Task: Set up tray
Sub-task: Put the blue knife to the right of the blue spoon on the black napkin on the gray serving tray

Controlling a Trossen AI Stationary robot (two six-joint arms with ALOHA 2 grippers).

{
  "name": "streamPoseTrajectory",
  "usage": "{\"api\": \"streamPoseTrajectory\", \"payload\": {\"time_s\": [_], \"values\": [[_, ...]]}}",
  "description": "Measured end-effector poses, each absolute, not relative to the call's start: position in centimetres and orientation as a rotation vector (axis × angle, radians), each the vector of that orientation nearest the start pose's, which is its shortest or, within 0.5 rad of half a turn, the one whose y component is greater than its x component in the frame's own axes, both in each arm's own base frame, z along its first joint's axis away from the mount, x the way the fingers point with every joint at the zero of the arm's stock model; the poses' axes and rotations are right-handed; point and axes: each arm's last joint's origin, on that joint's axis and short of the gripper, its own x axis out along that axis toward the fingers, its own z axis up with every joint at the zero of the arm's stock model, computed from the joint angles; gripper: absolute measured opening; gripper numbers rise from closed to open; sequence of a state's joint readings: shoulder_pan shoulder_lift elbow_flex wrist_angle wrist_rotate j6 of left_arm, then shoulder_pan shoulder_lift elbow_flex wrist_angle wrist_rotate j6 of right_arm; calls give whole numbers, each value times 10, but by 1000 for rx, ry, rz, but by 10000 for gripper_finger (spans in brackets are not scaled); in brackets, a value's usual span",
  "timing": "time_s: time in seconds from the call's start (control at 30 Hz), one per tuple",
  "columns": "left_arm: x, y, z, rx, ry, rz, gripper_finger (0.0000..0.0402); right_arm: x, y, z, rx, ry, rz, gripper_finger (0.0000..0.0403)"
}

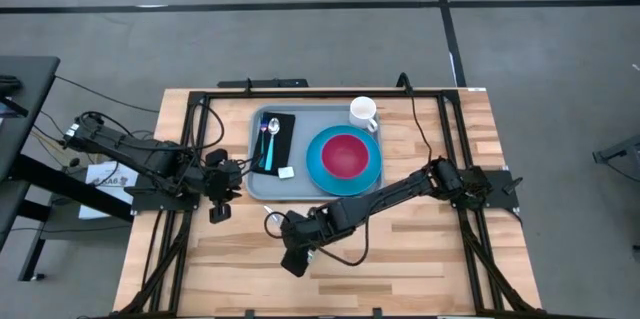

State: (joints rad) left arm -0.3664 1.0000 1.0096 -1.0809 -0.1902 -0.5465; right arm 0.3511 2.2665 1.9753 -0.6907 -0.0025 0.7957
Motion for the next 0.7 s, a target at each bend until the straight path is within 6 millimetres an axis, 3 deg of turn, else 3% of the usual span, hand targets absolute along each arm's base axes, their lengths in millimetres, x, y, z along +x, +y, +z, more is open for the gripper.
{"api": "streamPoseTrajectory", "payload": {"time_s": [0.2,0.33,0.53,0.7], "values": [[159,-55,304,-206,1032,127,73,473,174,238,461,930,53,244],[159,-55,304,-219,1029,133,73,465,167,255,406,923,53,244],[161,-54,303,-197,995,171,73,442,154,296,339,901,76,244],[172,-62,278,-328,934,89,73,420,142,313,348,852,9,244]]}}
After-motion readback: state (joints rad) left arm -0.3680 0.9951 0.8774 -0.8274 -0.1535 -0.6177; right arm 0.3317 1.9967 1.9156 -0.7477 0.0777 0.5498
